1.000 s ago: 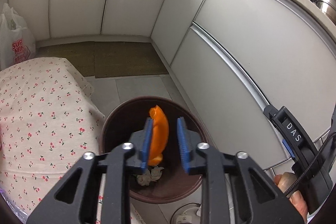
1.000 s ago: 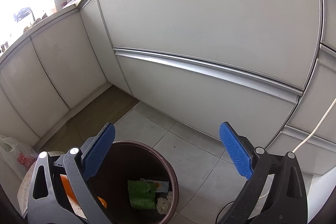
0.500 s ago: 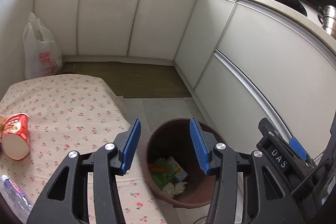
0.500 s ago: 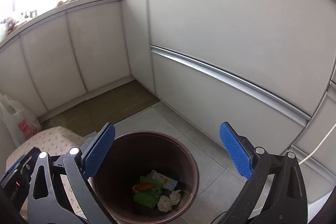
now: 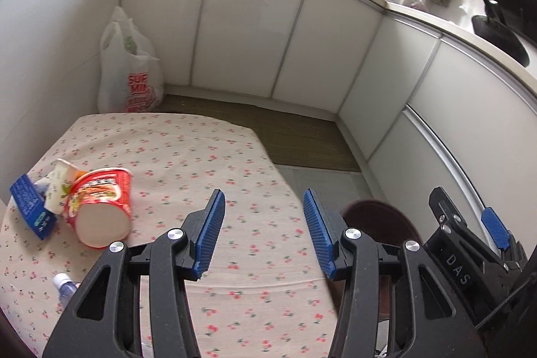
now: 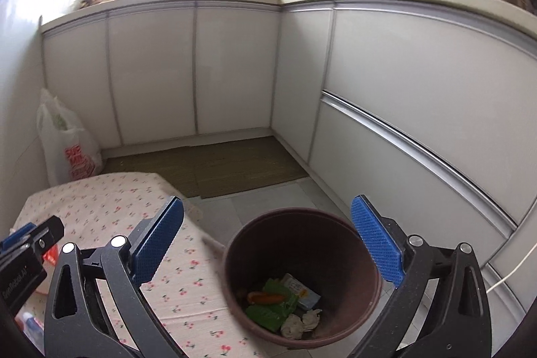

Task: Collect trash
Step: 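Move both open tools back over the table, then grasp the blue juice carton with the left tool, then grasp the clear water bottle with the right tool while the left tool holds the carton, then drop the bottle into the bin with the right tool while the left tool drops the carton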

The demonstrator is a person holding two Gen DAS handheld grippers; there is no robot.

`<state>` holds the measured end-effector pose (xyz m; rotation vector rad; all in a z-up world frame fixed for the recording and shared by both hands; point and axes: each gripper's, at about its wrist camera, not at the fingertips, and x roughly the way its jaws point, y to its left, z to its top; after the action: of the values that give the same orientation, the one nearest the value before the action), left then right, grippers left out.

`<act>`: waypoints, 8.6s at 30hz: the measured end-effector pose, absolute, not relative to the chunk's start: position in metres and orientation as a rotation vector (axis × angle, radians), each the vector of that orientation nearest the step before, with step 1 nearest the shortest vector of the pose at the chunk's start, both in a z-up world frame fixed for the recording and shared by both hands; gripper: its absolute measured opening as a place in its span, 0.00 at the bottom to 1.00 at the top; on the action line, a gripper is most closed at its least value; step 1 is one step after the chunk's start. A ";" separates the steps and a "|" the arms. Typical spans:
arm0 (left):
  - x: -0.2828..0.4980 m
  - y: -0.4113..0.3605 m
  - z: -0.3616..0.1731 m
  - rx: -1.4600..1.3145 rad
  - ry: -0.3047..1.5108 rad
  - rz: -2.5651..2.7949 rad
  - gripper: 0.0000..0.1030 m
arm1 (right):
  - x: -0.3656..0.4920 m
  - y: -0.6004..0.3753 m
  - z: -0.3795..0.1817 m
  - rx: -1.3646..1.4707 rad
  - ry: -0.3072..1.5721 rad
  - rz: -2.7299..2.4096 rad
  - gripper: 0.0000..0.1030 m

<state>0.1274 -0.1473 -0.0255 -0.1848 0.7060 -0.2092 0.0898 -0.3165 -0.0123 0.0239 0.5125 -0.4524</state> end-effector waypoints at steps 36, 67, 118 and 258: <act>0.167 0.182 -0.124 -0.507 0.960 0.436 0.60 | 0.153 -0.059 -0.072 -0.222 0.655 -0.024 0.93; 0.199 0.198 -0.168 -0.682 1.008 0.354 0.60 | 0.137 -0.025 -0.116 -0.402 0.967 0.360 0.93; 0.200 0.185 -0.166 -0.354 1.168 0.299 0.54 | 0.131 -0.005 -0.172 -0.254 1.316 0.644 0.56; 0.153 -0.336 -0.071 -0.032 0.827 -0.431 0.70 | 0.054 -0.493 -0.039 0.393 0.571 -0.677 0.87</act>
<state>0.1532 -0.3362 -0.0713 -0.0324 0.8268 -0.4312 0.0543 -0.4927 -0.0392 0.3932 0.5709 -0.6772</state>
